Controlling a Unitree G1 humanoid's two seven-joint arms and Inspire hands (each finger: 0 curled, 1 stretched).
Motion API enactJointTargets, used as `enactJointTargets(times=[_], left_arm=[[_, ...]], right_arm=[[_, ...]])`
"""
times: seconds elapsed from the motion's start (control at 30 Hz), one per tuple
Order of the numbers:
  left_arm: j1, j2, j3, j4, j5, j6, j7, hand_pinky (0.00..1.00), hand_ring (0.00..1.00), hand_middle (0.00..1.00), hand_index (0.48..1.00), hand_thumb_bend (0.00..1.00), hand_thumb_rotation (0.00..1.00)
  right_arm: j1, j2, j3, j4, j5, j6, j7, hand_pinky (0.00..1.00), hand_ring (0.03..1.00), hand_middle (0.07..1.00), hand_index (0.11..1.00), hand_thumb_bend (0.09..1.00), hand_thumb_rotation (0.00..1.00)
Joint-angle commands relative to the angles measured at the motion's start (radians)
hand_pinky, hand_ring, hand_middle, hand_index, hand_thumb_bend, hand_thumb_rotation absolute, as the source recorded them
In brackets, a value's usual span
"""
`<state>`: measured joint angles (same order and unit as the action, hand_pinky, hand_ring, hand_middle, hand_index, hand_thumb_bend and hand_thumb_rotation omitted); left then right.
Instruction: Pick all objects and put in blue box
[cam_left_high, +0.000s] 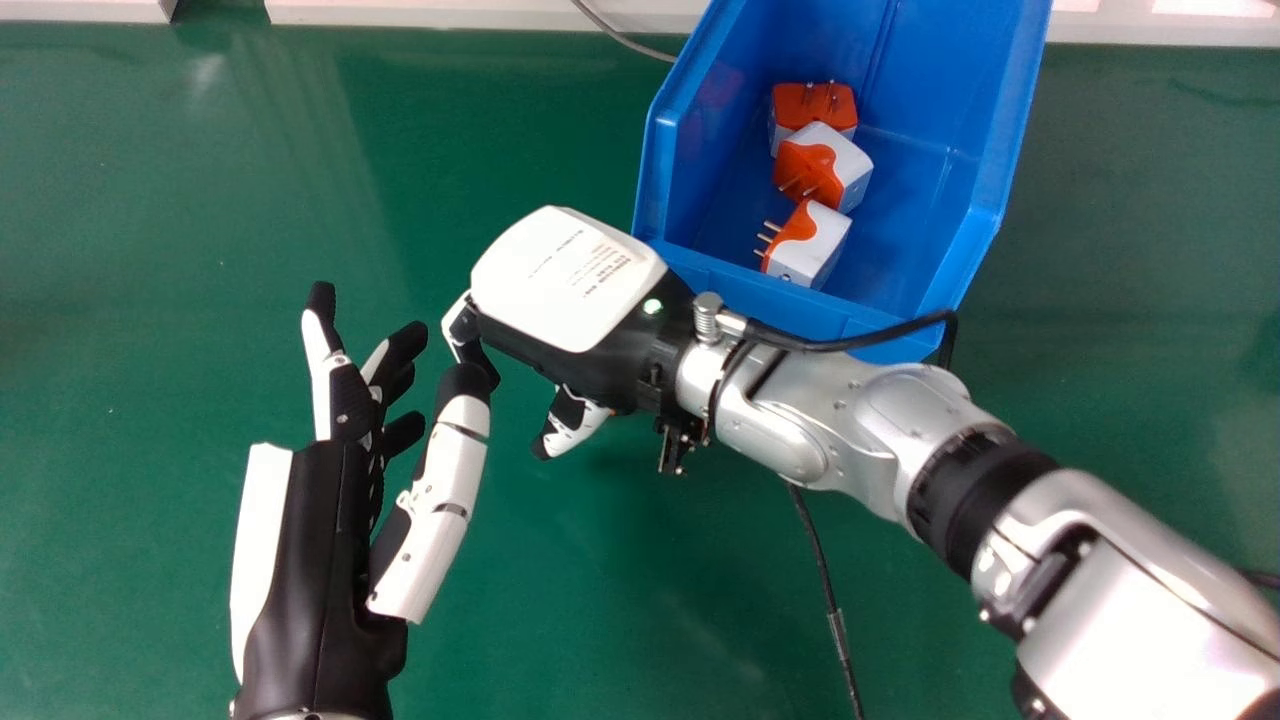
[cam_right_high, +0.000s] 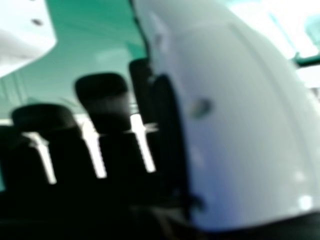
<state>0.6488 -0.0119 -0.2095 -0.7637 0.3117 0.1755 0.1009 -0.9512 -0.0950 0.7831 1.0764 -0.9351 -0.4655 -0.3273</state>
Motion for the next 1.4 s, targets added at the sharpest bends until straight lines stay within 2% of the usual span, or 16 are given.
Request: enactJointTargets(times=[0.0, 0.07, 0.13, 0.33, 0.43, 0.5, 0.53, 0.6, 0.7, 0.73, 0.83, 0.93, 1.0, 1.07, 1.23, 1.37], left_arm=[[-0.006, 0.003, 0.005, 0.0, -0.002, -0.02, 0.003, 0.88, 0.93, 0.92, 0.95, 0.33, 0.75], [-0.008, 0.003, 0.008, -0.001, -0.001, -0.017, 0.001, 0.88, 0.93, 0.92, 0.95, 0.32, 0.75], [-0.011, 0.004, 0.012, 0.0, -0.002, -0.015, -0.001, 0.88, 0.93, 0.92, 0.95, 0.32, 0.75], [-0.028, 0.009, 0.032, 0.028, -0.012, -0.027, -0.006, 0.88, 0.93, 0.92, 0.95, 0.33, 0.75], [-0.038, 0.011, 0.046, 0.04, -0.02, -0.03, -0.009, 0.88, 0.93, 0.92, 0.95, 0.33, 0.75], [-0.041, 0.011, 0.053, 0.044, -0.023, -0.03, -0.008, 0.88, 0.94, 0.92, 0.951, 0.32, 0.75], [-0.041, 0.011, 0.056, 0.047, -0.025, -0.032, -0.008, 0.88, 0.94, 0.92, 0.951, 0.32, 0.75], [-0.041, 0.01, 0.063, 0.054, -0.029, -0.04, -0.006, 0.88, 0.94, 0.92, 0.951, 0.32, 0.75], [-0.039, 0.008, 0.068, 0.06, -0.035, -0.05, -0.001, 0.88, 0.93, 0.92, 0.95, 0.32, 0.75], [-0.039, 0.006, 0.068, 0.06, -0.035, -0.052, 0.001, 0.88, 0.93, 0.92, 0.95, 0.32, 0.75], [-0.036, 0.004, 0.064, 0.058, -0.029, -0.057, 0.006, 0.88, 0.93, 0.92, 0.949, 0.36, 0.77], [-0.037, 0.004, 0.062, 0.061, -0.02, -0.061, 0.012, 0.88, 0.94, 0.92, 0.949, 0.38, 0.79], [-0.04, 0.01, 0.064, 0.07, -0.002, -0.067, 0.021, 0.89, 0.94, 0.93, 0.949, 0.42, 0.81], [-0.041, 0.013, 0.064, 0.074, 0.013, -0.069, 0.025, 0.9, 0.95, 0.93, 0.945, 0.53, 0.9], [-0.045, 0.015, 0.062, 0.074, 0.039, -0.064, 0.029, 0.9, 0.95, 0.94, 0.942, 0.62, 0.96], [-0.049, 0.015, 0.061, 0.077, 0.05, -0.063, 0.029, 0.9, 0.96, 0.94, 0.939, 0.66, 0.99]], right_arm=[[0.035, -0.025, -0.047, -0.086, 0.052, 0.017, 0.021, 0.05, 0.083, 0.144, 0.47, 0.506, 0.11], [0.065, -0.04, -0.063, -0.136, 0.055, 0.04, 0.023, 0.1, 0.132, 0.259, 0.488, 0.509, 0.06], [0.095, -0.05, -0.078, -0.175, 0.054, 0.06, 0.003, 0.23, 0.273, 0.369, 0.496, 0.512, 0.03], [0.201, -0.101, -0.13, -0.322, 0.066, 0.101, 0.012, 0.27, 0.339, 0.407, 0.51, 0.512, 0.01], [0.238, -0.12, -0.143, -0.385, 0.067, 0.133, 0.038, 0.35, 0.394, 0.453, 0.497, 0.513, 0.01], [0.269, -0.131, -0.148, -0.427, 0.062, 0.16, 0.045, 0.47, 0.543, 0.554, 0.494, 0.508, 0.04], [0.282, -0.135, -0.149, -0.443, 0.056, 0.174, 0.045, 0.51, 0.585, 0.593, 0.544, 0.514, 0.04], [0.301, -0.143, -0.148, -0.46, 0.044, 0.195, 0.035, 0.51, 0.585, 0.593, 0.544, 0.514, 0.04], [0.312, -0.143, -0.15, -0.453, 0.04, 0.214, 0.019, 0.66, 0.793, 0.811, 0.79, 0.548, 0.01], [0.315, -0.141, -0.154, -0.454, 0.04, 0.22, 0.019, 0.66, 0.793, 0.811, 0.79, 0.548, 0.01], [0.331, -0.137, -0.162, -0.466, 0.038, 0.239, 0.013, 0.75, 0.874, 0.9, 0.89, 0.583, 0.12], [0.345, -0.136, -0.166, -0.483, 0.033, 0.261, 0.012, 0.78, 0.896, 0.925, 0.916, 0.595, 0.16], [0.366, -0.133, -0.172, -0.493, 0.041, 0.273, 0.007, 0.8, 0.91, 0.941, 0.932, 0.603, 0.2], [0.381, -0.129, -0.178, -0.498, 0.047, 0.282, 0.006, 0.81, 0.931, 0.965, 0.945, 0.605, 0.23], [0.435, -0.099, -0.194, -0.519, 0.065, 0.314, 0.008, 0.83, 0.951, 0.982, 0.955, 0.598, 0.24], [0.492, -0.073, -0.197, -0.554, 0.071, 0.356, 0.013, 0.84, 0.95, 0.983, 0.954, 0.588, 0.22]])
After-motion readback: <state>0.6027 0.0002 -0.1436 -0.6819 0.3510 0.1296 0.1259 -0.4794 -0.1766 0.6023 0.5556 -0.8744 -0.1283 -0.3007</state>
